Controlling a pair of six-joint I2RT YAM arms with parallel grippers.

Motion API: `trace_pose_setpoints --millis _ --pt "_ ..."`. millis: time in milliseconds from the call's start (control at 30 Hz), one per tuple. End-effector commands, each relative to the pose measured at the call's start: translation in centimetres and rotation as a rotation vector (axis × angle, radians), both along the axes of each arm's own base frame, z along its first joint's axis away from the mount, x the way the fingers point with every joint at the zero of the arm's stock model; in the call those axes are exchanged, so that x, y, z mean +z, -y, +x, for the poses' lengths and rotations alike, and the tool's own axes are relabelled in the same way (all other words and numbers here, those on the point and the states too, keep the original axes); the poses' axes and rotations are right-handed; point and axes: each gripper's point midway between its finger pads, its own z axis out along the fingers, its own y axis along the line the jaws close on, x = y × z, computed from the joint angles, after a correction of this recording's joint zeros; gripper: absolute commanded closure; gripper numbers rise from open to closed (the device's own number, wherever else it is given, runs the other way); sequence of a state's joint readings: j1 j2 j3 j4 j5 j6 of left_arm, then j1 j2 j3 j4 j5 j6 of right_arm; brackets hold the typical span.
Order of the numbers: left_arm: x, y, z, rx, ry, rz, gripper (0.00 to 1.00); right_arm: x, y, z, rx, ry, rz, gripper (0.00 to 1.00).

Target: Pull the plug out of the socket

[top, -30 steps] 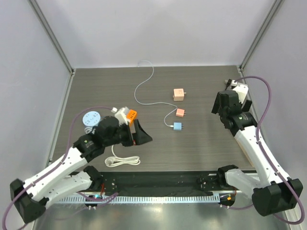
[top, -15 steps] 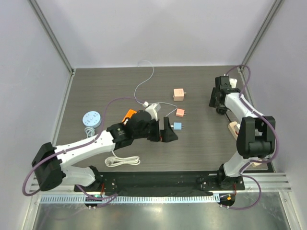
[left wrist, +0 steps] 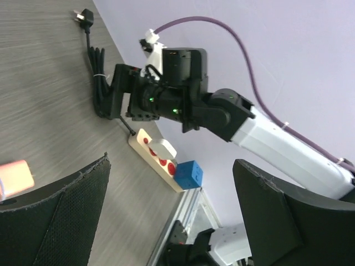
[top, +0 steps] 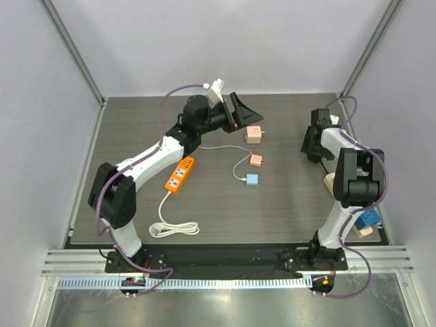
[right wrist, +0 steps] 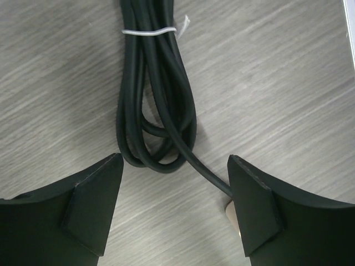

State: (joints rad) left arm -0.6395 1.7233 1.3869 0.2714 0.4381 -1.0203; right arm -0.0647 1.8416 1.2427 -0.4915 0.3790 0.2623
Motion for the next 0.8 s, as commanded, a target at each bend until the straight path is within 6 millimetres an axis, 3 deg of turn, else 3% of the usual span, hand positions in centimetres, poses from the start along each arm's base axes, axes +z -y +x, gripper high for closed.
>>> trace_pose_setpoints --millis 0,167,267,467,500,600,767 --pt "0.2 0.7 0.1 -0.101 0.063 0.005 0.09 1.5 0.2 2.1 0.007 0.084 -0.019 0.23" --pt "-5.9 0.4 -2.1 -0.184 0.098 0.153 0.12 0.5 0.4 2.1 0.008 0.065 -0.03 0.31" --pt "-9.4 -0.9 -3.3 -0.193 0.103 0.256 0.12 -0.6 -0.2 1.9 0.037 0.046 0.001 0.33" --pt "-10.3 -4.5 -1.2 -0.032 0.255 0.467 0.11 -1.6 -1.8 1.7 0.087 0.047 0.079 0.4" --pt "-10.4 -4.7 -1.0 -0.019 0.264 0.464 0.11 -1.5 -1.9 1.8 0.09 0.055 0.082 0.46" --pt "-11.3 -4.4 -0.7 -0.023 0.273 0.45 0.11 -1.4 -2.7 2.0 0.092 0.075 0.128 0.51" --pt "-12.1 -4.1 -0.6 -0.04 0.243 0.457 0.12 -2.4 -6.8 2.7 0.141 0.105 0.316 0.62"
